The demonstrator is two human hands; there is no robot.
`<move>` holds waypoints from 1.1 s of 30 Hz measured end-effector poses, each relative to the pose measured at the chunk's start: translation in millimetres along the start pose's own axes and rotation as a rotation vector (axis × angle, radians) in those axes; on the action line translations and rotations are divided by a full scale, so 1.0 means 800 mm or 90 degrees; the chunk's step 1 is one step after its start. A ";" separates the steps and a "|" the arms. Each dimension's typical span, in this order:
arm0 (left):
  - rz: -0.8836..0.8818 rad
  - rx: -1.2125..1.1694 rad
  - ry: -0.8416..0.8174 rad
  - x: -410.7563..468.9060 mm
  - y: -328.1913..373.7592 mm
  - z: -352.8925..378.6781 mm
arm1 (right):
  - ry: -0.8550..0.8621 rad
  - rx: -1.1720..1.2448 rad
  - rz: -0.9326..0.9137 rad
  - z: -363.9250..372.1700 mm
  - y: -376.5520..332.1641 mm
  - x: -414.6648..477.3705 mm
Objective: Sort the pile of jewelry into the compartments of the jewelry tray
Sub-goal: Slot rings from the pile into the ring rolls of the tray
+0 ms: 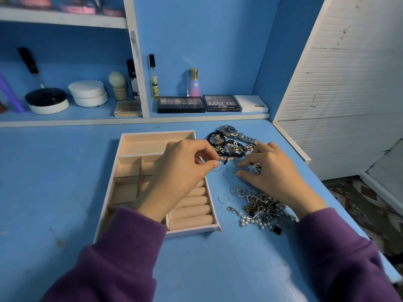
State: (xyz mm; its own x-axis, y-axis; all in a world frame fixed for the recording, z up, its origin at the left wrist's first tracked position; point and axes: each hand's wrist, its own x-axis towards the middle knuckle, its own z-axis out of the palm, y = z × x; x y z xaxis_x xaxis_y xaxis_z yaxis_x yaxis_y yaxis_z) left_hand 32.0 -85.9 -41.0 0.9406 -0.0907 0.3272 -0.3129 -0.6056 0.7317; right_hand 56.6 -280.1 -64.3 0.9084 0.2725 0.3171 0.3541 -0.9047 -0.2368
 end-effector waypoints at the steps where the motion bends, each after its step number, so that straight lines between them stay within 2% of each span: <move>1: 0.000 0.002 -0.001 0.000 0.000 0.000 | -0.015 0.004 -0.003 -0.001 -0.001 0.001; 8: -0.008 -0.004 0.001 0.001 -0.002 -0.003 | -0.195 0.060 0.027 -0.017 -0.004 0.026; 13: -0.001 -0.002 0.008 0.001 0.000 -0.006 | -0.244 0.077 0.036 -0.025 -0.010 0.036; 17: 0.000 -0.013 0.038 0.004 -0.002 -0.012 | -0.202 0.104 0.014 -0.022 -0.019 0.028; 20: -0.027 0.007 0.088 0.005 -0.010 -0.027 | -0.125 0.109 -0.003 -0.015 -0.026 0.021; 24: -0.034 0.058 0.107 -0.001 -0.024 -0.052 | -0.008 0.254 0.007 -0.016 -0.054 0.026; 27: -0.031 0.087 0.084 -0.007 -0.031 -0.055 | -0.002 0.315 -0.040 -0.009 -0.083 0.036; 33: 0.009 0.143 0.052 -0.008 -0.039 -0.050 | 0.012 0.272 -0.135 0.015 -0.100 0.040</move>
State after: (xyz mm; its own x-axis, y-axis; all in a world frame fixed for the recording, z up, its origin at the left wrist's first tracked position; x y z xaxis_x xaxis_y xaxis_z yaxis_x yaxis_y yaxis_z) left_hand 30.2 -34.7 -42.1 0.9196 -0.0422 0.3906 -0.2807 -0.7661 0.5781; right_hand 59.8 -194.7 -46.4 0.8039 0.4269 0.4141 0.5939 -0.6133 -0.5207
